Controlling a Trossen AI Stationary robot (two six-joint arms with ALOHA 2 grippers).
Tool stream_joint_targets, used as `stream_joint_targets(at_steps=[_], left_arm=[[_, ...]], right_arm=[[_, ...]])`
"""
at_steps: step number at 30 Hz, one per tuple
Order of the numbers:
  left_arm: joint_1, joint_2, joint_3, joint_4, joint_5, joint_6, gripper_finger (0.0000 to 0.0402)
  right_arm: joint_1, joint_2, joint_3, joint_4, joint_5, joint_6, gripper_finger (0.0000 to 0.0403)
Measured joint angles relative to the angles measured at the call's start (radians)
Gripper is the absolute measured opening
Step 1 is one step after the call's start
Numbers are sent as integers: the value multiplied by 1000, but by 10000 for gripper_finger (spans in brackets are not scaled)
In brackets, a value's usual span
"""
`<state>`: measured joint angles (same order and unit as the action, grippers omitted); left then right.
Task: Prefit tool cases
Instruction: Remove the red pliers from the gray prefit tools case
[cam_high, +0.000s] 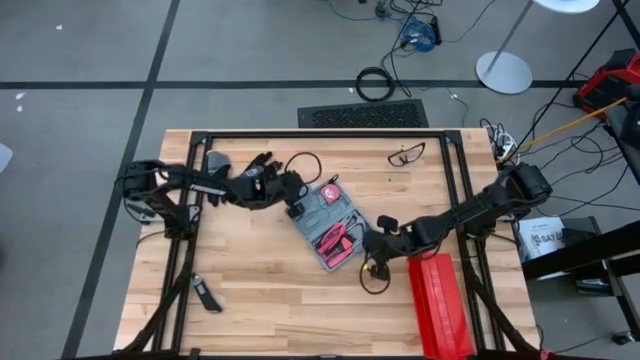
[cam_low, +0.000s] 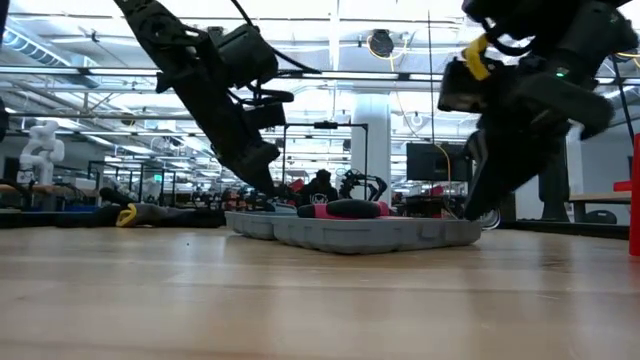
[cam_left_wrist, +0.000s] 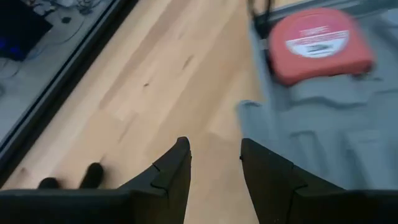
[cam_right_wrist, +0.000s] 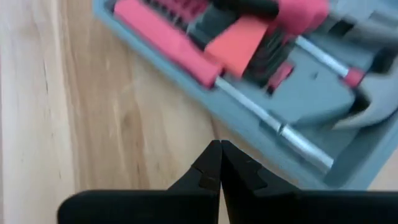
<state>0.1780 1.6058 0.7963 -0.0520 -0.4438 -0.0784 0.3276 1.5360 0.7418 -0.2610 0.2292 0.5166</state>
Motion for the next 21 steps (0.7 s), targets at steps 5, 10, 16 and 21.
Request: stream_joint_targets(at_steps=[5, 10, 16, 21], left_arm=[[55, 10, 0, -11, 14, 35, 146], [90, 27, -1, -12, 79, 36, 146], [98, 80, -1, -5, 115, 33, 146], [91, 125, -1, -5, 182, -43, 146]], right_arm=[[5, 2, -26, 1, 60, 19, 0], [-13, 2, -85, 29, 87, 51, 0], [-38, 2, -181, 214, 129, 65, 0], [-82, 0, -195, 245, 118, 26, 0]])
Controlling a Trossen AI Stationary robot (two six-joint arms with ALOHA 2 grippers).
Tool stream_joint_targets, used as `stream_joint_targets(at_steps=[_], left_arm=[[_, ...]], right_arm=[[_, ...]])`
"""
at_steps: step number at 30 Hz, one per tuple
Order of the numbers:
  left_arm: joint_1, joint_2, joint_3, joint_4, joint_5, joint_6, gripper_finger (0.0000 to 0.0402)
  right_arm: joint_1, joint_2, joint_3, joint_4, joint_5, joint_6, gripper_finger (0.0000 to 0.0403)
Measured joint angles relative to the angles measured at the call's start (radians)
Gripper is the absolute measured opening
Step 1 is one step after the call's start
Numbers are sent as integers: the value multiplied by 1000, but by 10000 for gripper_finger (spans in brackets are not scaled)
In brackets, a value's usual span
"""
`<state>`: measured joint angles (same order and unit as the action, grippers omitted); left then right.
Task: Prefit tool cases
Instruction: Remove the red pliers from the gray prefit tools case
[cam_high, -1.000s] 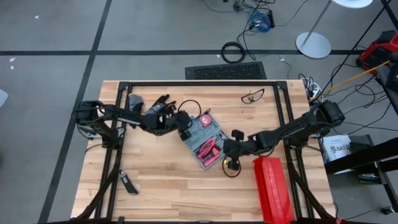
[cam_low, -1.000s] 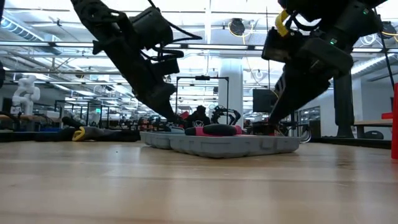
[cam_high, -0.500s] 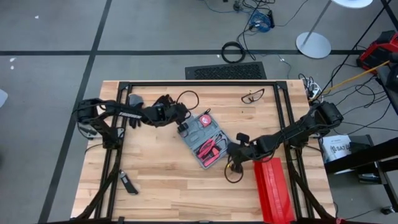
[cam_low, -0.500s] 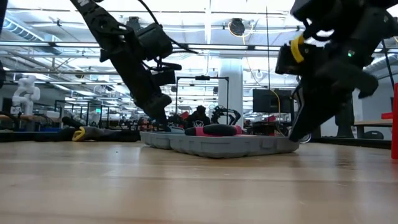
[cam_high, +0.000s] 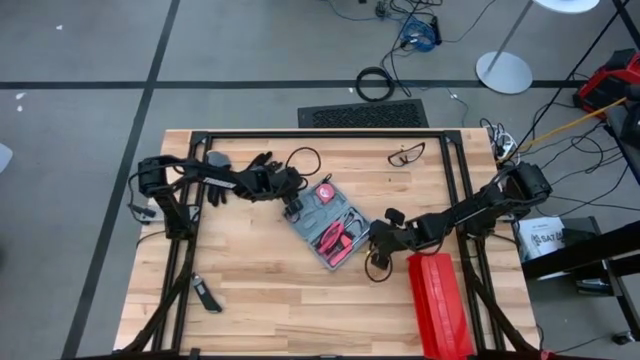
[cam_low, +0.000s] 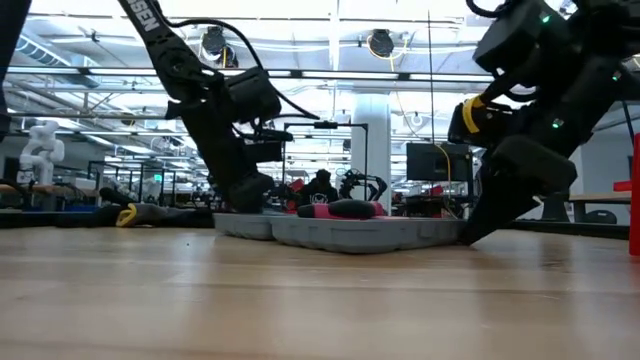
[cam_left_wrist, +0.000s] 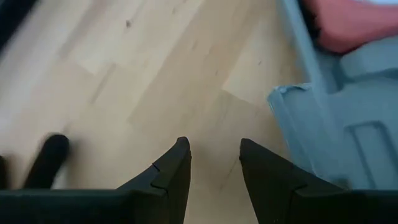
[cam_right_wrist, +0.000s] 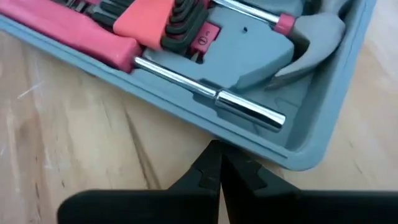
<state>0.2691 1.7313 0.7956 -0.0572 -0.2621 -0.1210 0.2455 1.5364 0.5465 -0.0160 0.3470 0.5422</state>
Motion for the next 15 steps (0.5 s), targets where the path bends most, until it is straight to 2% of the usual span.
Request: stream_joint_targets(at_steps=[6, 15], left_arm=[[-51, 1, 1, -25, 1, -101, 146], [-165, -23, 0, -203, 2, -372, 146]], right_arm=[[-77, 1, -3, 18, 6, -103, 0], [-167, -3, -3, 14, 13, -252, 0]])
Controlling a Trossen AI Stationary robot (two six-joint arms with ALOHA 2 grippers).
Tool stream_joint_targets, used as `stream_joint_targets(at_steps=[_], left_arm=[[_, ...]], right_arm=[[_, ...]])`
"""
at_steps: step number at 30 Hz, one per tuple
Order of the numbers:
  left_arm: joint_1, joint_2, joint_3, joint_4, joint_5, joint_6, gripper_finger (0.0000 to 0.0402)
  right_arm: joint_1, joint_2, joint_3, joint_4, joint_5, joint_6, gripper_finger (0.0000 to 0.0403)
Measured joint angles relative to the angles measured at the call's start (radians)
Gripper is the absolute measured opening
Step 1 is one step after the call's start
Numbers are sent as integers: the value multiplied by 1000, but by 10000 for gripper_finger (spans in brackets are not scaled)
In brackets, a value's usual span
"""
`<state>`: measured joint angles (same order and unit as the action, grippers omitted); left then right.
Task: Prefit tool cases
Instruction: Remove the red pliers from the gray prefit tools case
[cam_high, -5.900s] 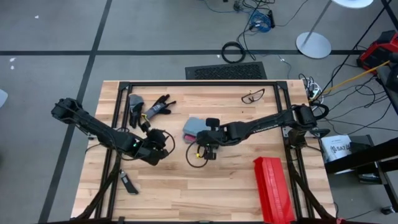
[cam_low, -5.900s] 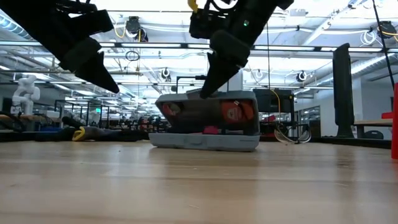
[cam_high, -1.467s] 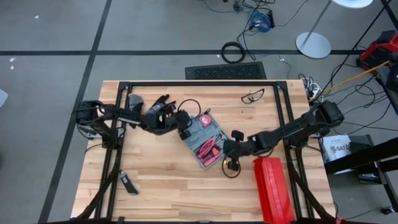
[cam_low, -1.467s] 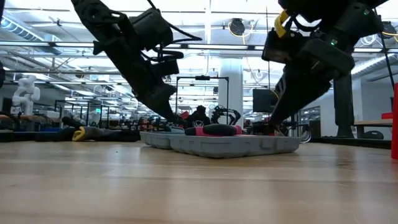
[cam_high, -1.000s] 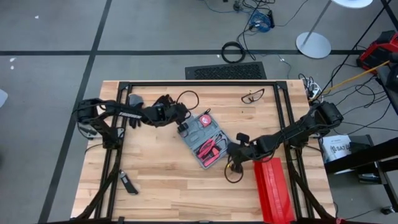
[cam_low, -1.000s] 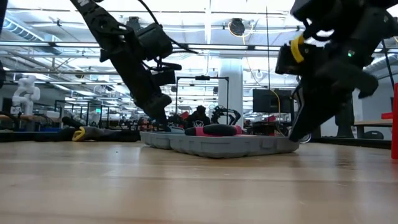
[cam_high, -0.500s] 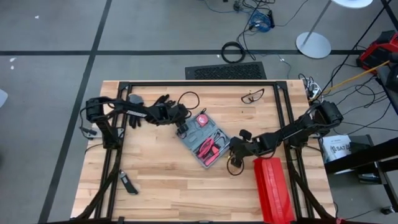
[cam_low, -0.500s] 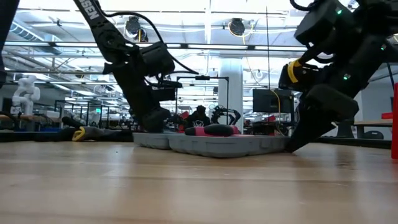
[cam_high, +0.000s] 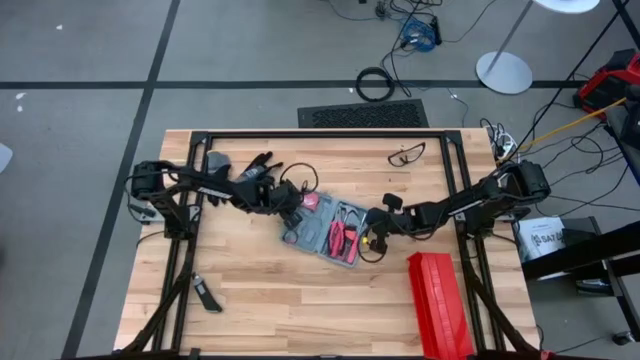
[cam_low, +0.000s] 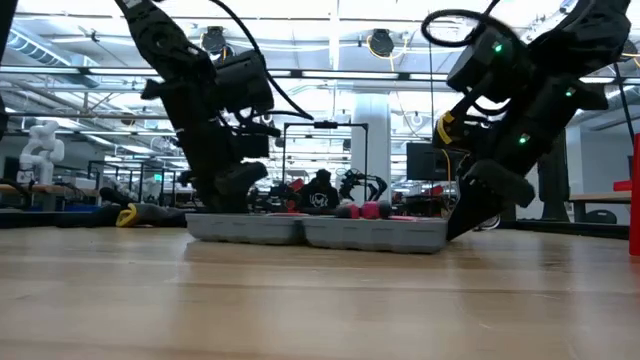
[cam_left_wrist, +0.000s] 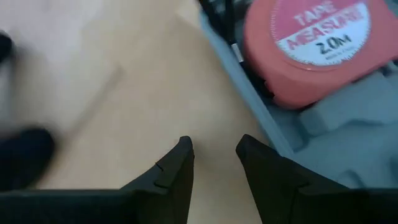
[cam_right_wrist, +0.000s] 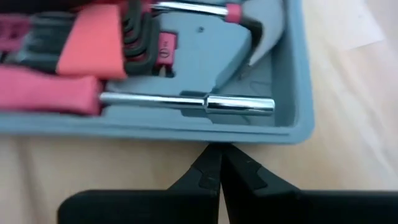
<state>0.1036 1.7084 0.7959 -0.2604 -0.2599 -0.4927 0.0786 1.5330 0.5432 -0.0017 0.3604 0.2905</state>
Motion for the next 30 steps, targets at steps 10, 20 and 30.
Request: stream_joint_targets(at_steps=[10, 20, 30], left_arm=[[-119, -20, 1, -38, 14, -167, 146], [-180, -125, -2, -202, -19, -259, 146], [-236, -214, -2, -284, -154, -320, 146]], right_arm=[[-86, -1, -1, 6, 24, -94, 0], [-80, -105, 4, -22, 2, -69, 0], [-23, -267, 4, 17, -133, -94, 25]])
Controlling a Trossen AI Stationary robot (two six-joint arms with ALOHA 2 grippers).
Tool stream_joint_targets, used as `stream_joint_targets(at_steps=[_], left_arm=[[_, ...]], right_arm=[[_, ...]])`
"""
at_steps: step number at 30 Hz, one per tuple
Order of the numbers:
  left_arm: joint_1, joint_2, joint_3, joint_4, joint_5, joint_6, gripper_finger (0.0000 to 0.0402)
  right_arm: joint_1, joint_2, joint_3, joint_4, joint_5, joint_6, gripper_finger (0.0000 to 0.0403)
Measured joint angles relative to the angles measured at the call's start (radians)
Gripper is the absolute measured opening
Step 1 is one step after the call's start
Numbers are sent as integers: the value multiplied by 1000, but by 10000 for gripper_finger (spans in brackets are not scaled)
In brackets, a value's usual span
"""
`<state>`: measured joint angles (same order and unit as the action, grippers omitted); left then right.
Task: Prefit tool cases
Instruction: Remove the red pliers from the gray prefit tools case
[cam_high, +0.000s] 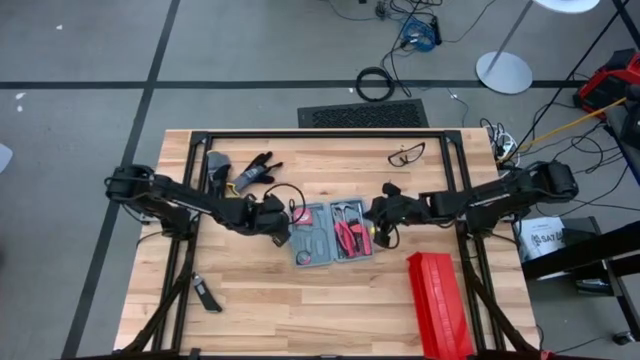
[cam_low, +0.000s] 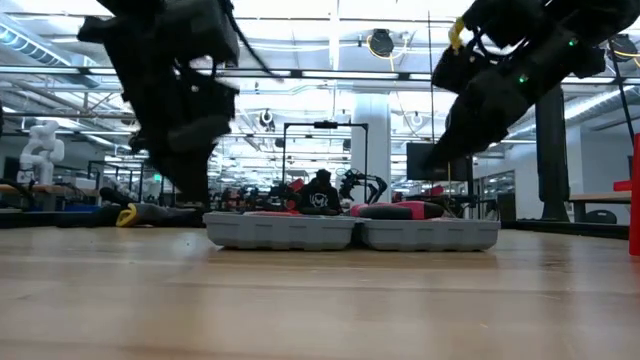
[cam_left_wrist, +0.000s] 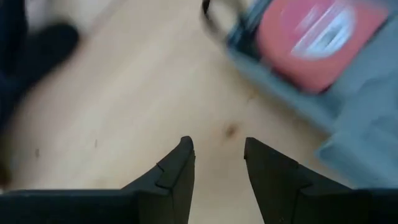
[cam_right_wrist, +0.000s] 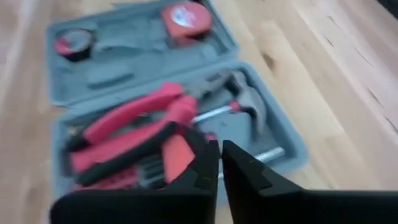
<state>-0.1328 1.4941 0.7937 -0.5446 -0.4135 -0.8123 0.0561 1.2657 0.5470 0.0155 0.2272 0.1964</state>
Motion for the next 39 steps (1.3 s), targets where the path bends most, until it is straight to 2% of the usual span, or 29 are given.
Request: stream_joint_targets(at_steps=[3, 6, 10, 16, 19, 25, 32, 35, 39], left_arm=[[-33, -40, 0, 65, -75, 101, 146], [-69, -82, 1, 128, -194, 184, 146], [-91, -130, 1, 152, -297, 254, 146], [-93, -146, 1, 142, -331, 270, 146], [-93, -140, 1, 138, -331, 270, 146], [-99, -139, 1, 135, -329, 270, 146], [-99, -139, 2, 137, -328, 270, 146], [-99, -139, 2, 136, -328, 270, 146], [-99, -139, 2, 135, -328, 270, 146]], right_arm=[[29, 16, 0, 49, -1, 0, 55], [50, 50, 0, 102, -1, 16, 88], [57, 115, 32, 117, 1, 57, 127], [58, 244, 125, 104, 2, 65, 157], [57, 297, 177, 39, 3, 65, 161], [56, 369, 272, -114, 10, 103, 161], [56, 458, 319, -124, 16, 118, 154], [56, 462, 327, -125, 9, 115, 123], [56, 434, 325, -147, -1, 102, 48]])
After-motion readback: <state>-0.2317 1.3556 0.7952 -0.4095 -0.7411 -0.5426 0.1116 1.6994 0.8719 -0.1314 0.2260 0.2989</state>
